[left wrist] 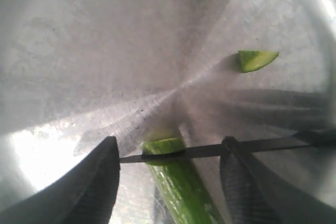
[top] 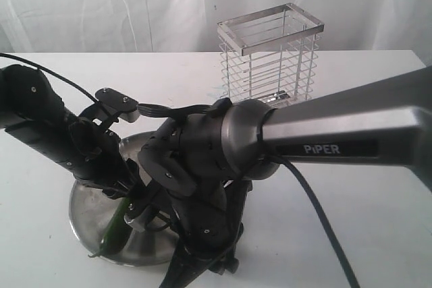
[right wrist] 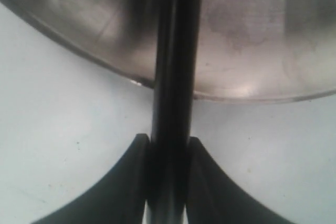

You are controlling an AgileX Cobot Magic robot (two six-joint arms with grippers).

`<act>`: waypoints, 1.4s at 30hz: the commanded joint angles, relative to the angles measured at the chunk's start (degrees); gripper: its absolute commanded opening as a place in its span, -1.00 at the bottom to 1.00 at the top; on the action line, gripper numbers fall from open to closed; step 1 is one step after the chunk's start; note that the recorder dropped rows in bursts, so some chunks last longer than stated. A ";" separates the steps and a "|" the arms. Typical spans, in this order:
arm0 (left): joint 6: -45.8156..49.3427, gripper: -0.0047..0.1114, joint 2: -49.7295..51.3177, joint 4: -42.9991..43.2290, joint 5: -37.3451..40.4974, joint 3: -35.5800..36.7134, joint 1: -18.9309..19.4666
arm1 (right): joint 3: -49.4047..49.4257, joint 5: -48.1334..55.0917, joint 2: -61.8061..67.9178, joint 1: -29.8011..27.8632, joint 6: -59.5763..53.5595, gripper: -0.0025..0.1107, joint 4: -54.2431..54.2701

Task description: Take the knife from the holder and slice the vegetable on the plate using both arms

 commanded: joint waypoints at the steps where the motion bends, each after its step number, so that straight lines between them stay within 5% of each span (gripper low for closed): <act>1: -0.34 0.12 -0.12 -1.56 2.26 0.38 -0.40 | -0.72 -1.44 -0.04 0.13 -0.26 -0.96 0.02; 25: -0.34 0.12 -0.10 0.07 2.06 0.38 -0.40 | -5.79 9.53 0.29 0.13 -3.27 -0.96 -3.19; 34: -3.66 0.12 -0.10 0.34 3.55 0.38 4.60 | -5.79 9.04 0.29 0.13 -3.27 -0.96 -2.82; 42: -3.68 0.12 -0.10 0.29 5.40 0.48 4.88 | -5.79 7.98 0.29 0.13 -3.88 -0.96 -2.56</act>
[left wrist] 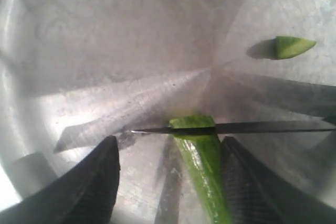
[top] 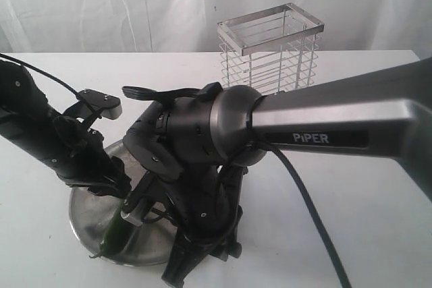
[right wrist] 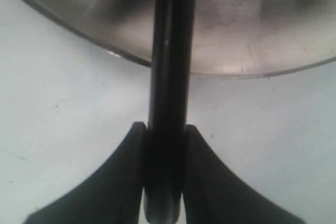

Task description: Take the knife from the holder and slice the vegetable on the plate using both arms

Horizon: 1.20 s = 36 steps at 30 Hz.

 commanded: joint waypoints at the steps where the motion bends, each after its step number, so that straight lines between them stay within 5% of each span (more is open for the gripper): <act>1: -0.37 0.12 -0.10 -0.22 2.36 0.48 0.22 | -0.45 -0.64 -0.71 0.13 -0.82 -0.96 0.18; 36: -0.30 0.12 -0.01 -4.31 2.17 3.84 -1.15 | -0.34 1.87 -0.11 0.13 -1.99 -0.96 -2.59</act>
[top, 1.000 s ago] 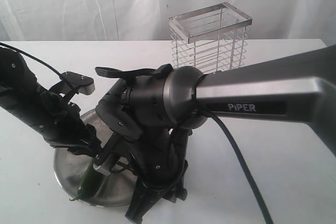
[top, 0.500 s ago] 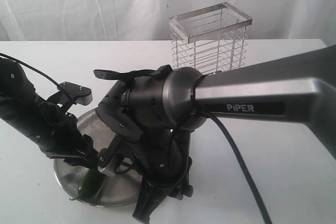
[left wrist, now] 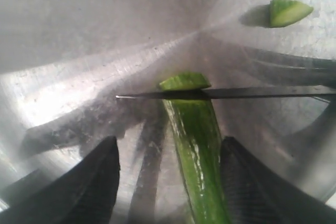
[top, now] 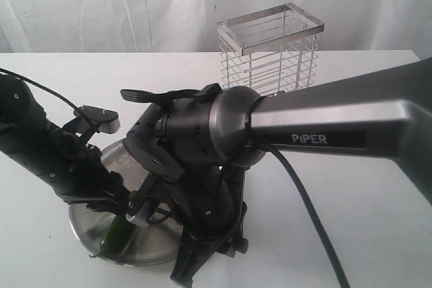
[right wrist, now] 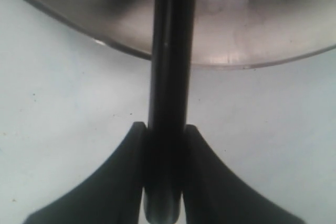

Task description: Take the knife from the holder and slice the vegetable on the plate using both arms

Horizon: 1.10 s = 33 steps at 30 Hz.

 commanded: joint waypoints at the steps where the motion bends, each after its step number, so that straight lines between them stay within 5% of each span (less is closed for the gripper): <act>1: -0.17 0.12 -0.11 -1.24 0.58 1.20 -1.58 | -0.34 0.47 -0.15 0.13 -0.58 -0.96 -0.29; 7: 0.06 0.12 0.99 -1.24 -3.46 3.79 -4.06 | -0.34 0.47 -0.15 0.13 -0.58 -0.96 -0.43; 33: -0.48 0.12 4.86 0.10 -2.24 1.94 -3.31 | 2.59 0.47 -0.35 0.13 -0.75 -0.96 -2.99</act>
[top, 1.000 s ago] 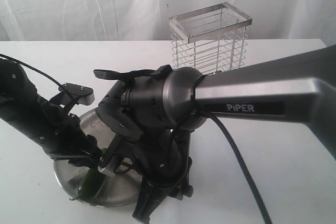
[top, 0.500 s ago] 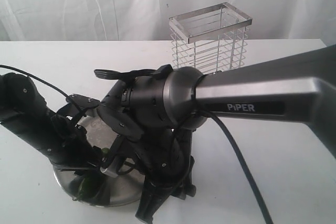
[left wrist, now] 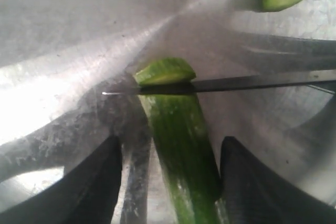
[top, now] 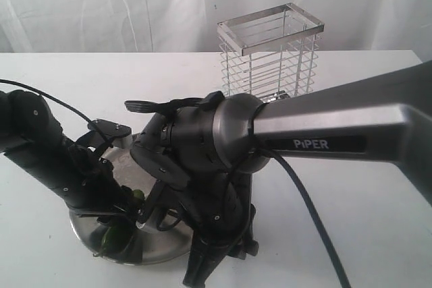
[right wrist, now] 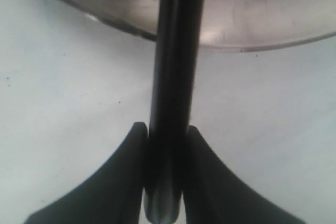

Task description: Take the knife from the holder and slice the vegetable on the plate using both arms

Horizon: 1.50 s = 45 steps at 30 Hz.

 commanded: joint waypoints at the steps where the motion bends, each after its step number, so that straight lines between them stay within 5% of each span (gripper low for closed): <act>1: -0.39 0.12 1.62 0.74 0.88 0.51 0.13 | 0.70 0.43 -0.39 0.13 -0.16 -0.96 -1.20; 45: -3.03 0.12 -7.45 4.38 5.96 -2.08 0.13 | -5.76 0.43 1.96 0.13 -2.31 -0.96 -0.67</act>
